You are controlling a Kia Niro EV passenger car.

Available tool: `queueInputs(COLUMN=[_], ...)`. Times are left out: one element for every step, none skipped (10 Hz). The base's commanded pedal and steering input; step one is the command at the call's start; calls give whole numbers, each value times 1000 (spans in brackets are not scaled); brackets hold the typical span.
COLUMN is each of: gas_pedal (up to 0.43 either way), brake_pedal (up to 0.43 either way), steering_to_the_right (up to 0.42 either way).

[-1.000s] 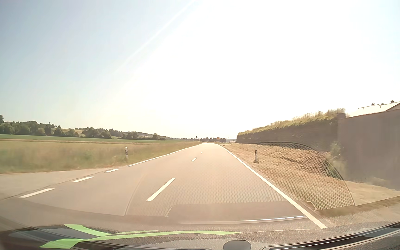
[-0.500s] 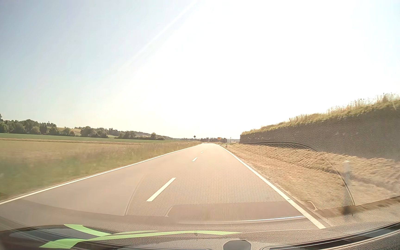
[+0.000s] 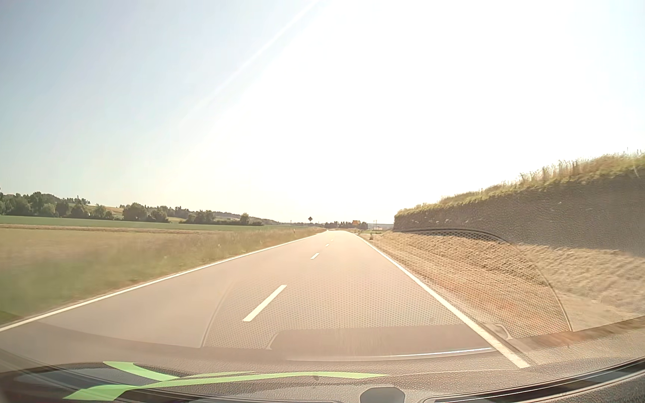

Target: Follow the waypoints while adhering to traffic rules and regulations

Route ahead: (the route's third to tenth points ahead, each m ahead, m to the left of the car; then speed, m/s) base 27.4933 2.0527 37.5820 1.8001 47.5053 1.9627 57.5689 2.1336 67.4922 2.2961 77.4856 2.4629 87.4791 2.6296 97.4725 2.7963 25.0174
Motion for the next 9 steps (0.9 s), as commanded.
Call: queueInputs(gas_pedal=[248, 248, 248, 240, 240, 228, 228, 228, 240], brake_pedal=[0, 0, 0, 0, 0, 0, 0, 0, 0], steering_to_the_right=[-2, -2, -3, -2, -2, -2, -2, -2, -2])
